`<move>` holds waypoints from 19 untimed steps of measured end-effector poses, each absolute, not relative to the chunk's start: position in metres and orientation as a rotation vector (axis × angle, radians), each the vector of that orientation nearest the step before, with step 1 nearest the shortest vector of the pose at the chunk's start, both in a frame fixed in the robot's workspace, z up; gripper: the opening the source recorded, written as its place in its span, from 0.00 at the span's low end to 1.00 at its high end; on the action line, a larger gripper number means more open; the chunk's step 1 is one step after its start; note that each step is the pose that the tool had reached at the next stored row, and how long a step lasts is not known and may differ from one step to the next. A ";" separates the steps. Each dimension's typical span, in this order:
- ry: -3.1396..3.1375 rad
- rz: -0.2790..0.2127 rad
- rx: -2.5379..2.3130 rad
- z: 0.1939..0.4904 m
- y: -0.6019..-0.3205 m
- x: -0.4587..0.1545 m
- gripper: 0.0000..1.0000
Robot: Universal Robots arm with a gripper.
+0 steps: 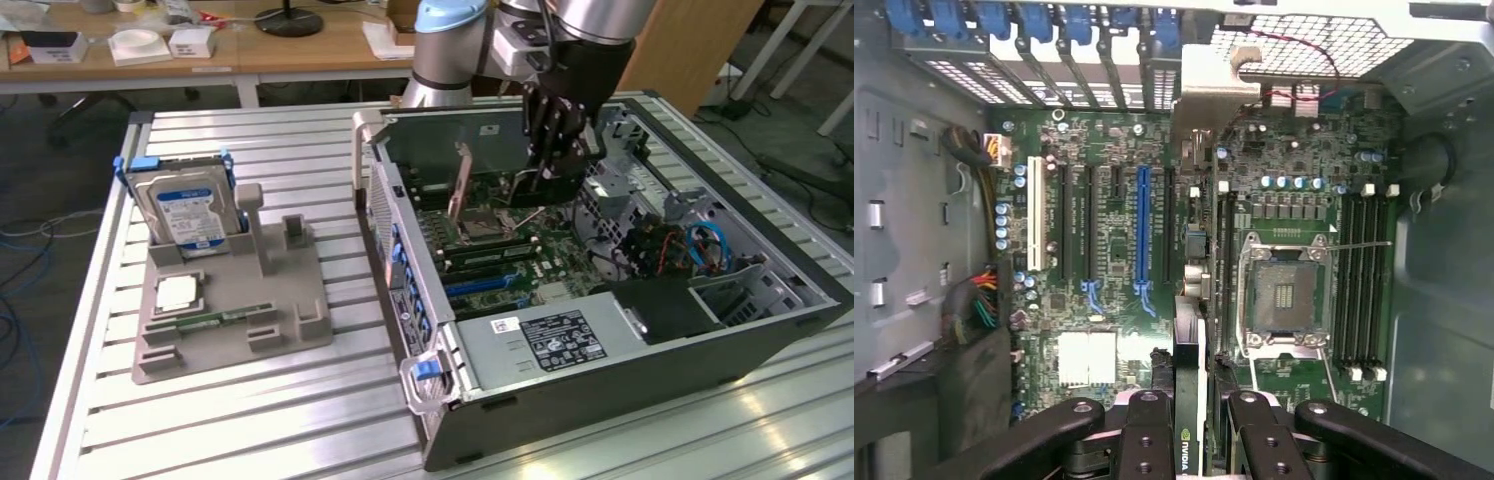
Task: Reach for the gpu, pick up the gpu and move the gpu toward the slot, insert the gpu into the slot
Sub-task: 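Insert the gpu into the slot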
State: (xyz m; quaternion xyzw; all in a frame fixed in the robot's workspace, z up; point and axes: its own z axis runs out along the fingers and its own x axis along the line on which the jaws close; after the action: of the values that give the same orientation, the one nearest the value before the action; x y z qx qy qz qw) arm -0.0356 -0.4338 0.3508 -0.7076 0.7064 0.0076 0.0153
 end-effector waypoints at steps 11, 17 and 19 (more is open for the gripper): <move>2.198 0.024 -2.201 0.349 -0.456 -0.036 0.26; 2.198 0.024 -2.202 0.342 -0.456 -0.044 0.26; 2.198 0.024 -2.202 0.341 -0.456 -0.049 0.26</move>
State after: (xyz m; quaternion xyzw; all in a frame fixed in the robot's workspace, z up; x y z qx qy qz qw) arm -0.0491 -0.4561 0.3405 -0.7077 0.7063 0.0076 0.0154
